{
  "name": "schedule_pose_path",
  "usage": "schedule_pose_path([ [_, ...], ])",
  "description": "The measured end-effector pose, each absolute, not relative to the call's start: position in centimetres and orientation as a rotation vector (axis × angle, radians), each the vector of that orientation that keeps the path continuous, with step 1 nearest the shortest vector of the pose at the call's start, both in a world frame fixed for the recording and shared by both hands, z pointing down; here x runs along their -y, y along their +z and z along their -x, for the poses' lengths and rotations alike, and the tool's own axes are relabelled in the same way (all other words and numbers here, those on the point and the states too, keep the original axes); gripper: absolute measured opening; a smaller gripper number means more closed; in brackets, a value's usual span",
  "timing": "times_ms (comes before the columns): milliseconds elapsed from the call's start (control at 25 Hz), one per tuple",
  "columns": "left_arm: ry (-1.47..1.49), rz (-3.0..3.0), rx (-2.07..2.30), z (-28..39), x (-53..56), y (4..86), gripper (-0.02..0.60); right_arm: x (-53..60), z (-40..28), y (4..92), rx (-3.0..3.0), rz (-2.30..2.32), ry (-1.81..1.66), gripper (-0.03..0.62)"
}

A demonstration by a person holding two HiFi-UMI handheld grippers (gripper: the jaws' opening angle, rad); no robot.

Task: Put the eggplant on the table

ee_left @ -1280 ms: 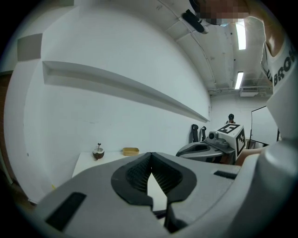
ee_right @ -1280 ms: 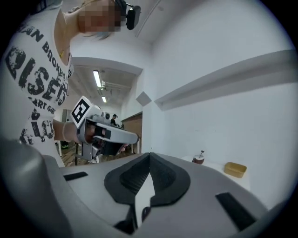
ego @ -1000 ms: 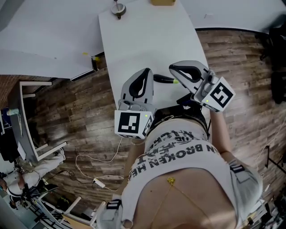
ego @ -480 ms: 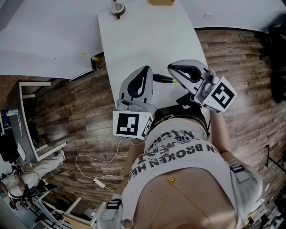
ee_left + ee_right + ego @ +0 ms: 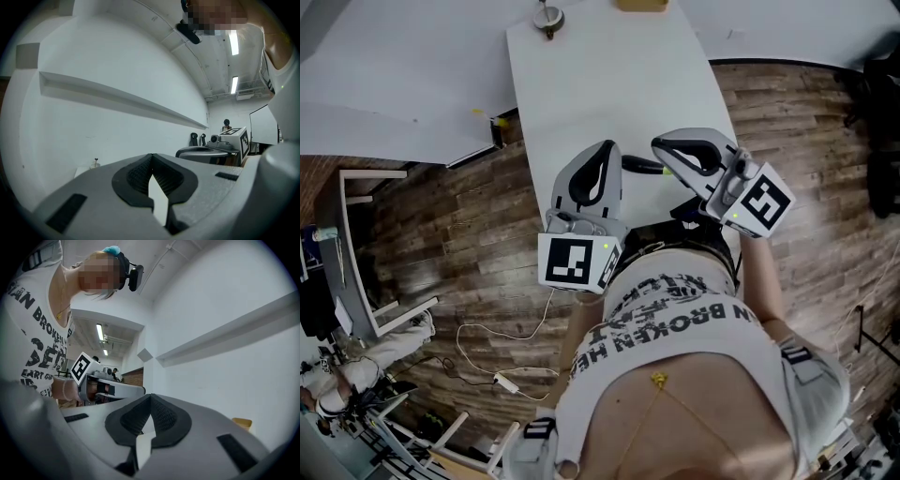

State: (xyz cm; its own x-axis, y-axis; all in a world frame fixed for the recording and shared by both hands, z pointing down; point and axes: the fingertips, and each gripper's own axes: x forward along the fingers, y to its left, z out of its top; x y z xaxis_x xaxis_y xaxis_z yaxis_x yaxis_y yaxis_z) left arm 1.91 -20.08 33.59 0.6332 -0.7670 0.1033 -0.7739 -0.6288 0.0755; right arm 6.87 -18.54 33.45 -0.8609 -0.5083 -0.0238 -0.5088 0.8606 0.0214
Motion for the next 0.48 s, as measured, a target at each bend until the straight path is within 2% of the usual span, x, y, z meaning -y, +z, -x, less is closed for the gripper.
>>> schedule_pose_path([
  [480,0.102,-2.731,1.283,-1.76,20.08,33.94,0.006,18.32,-6.32,33.15,-3.007,0.798,0.038,0.008],
])
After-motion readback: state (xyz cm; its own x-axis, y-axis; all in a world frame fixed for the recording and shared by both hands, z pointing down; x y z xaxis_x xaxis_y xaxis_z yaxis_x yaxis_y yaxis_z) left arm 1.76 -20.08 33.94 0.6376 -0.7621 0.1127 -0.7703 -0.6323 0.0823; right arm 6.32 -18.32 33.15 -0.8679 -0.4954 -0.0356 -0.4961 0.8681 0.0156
